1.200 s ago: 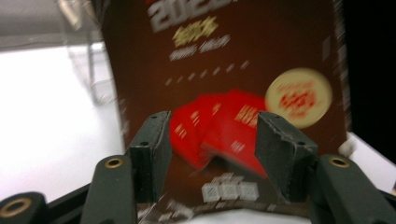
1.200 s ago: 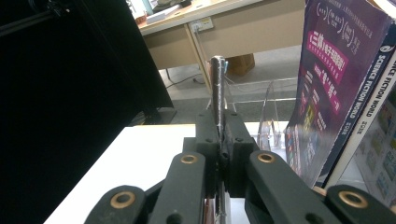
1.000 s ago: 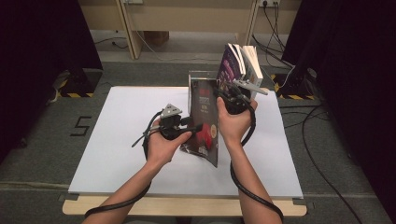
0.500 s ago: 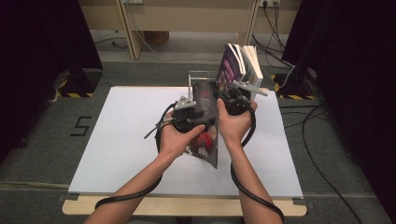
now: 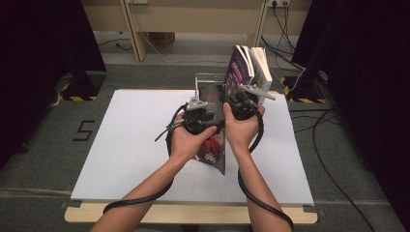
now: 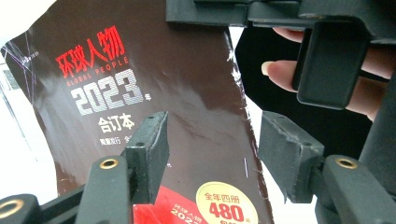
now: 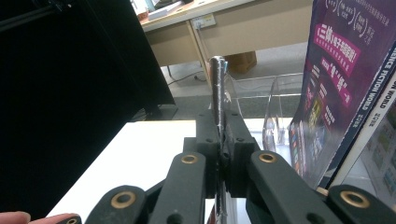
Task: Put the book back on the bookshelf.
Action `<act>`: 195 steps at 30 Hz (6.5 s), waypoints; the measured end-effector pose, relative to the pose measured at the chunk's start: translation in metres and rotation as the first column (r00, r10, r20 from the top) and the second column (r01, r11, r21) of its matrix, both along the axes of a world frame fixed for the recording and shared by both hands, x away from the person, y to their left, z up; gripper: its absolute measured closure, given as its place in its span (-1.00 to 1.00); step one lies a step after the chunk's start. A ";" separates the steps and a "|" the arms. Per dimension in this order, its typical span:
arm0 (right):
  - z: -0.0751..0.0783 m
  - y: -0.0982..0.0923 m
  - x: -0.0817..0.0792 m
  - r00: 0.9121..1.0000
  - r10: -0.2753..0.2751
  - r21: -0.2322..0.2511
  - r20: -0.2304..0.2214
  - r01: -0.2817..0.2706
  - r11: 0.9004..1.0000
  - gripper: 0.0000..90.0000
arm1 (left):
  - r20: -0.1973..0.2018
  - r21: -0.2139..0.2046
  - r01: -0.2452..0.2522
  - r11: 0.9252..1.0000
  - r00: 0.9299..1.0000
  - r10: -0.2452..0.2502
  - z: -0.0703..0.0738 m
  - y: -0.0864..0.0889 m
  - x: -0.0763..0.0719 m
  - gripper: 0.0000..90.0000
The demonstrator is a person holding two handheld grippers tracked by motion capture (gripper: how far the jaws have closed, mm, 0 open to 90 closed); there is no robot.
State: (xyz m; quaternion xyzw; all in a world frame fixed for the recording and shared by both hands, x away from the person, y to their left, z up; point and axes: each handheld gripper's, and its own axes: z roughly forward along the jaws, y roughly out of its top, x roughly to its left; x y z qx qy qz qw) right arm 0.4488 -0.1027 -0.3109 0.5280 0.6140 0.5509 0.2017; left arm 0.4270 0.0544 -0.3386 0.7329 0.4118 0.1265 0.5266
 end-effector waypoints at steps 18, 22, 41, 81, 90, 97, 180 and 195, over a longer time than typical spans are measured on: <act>-0.004 0.000 0.001 1.000 0.002 -0.014 -0.009 -0.002 1.000 0.92 | -0.004 0.019 -0.009 1.000 1.000 0.009 -0.003 -0.009 -0.001 -0.05; -0.003 0.001 0.000 1.000 0.005 -0.011 -0.009 -0.005 1.000 0.92 | -0.004 0.020 -0.010 1.000 1.000 0.010 -0.004 -0.011 -0.001 -0.05; -0.002 0.007 -0.002 1.000 0.018 0.006 -0.002 -0.018 1.000 0.91 | 0.010 0.072 -0.068 0.995 0.998 0.068 -0.011 -0.018 -0.004 0.07; 0.002 -0.038 -0.018 0.989 0.144 0.067 0.024 -0.145 0.987 0.39 | -0.004 -0.050 -0.130 0.990 0.991 0.130 -0.009 0.055 -0.011 0.94; -0.035 -0.080 -0.028 0.994 0.090 0.054 -0.066 -0.086 0.995 0.39 | 0.010 -0.080 -0.122 0.989 0.992 0.123 -0.005 0.066 -0.012 0.95; -0.083 -0.105 -0.039 0.983 0.045 0.034 -0.177 -0.039 0.999 0.39 | -0.006 -0.092 -0.114 0.989 0.993 0.114 -0.003 0.074 -0.010 0.95; -0.158 -0.151 -0.059 0.948 -0.041 -0.008 -0.314 0.041 0.999 0.39 | 0.169 -0.147 -0.222 0.964 0.955 0.245 0.046 0.064 0.070 0.95; -0.159 -0.150 -0.059 0.947 -0.033 -0.009 -0.319 0.032 0.999 0.39 | 0.212 -0.149 -0.251 0.956 0.937 0.279 0.047 0.054 0.099 0.95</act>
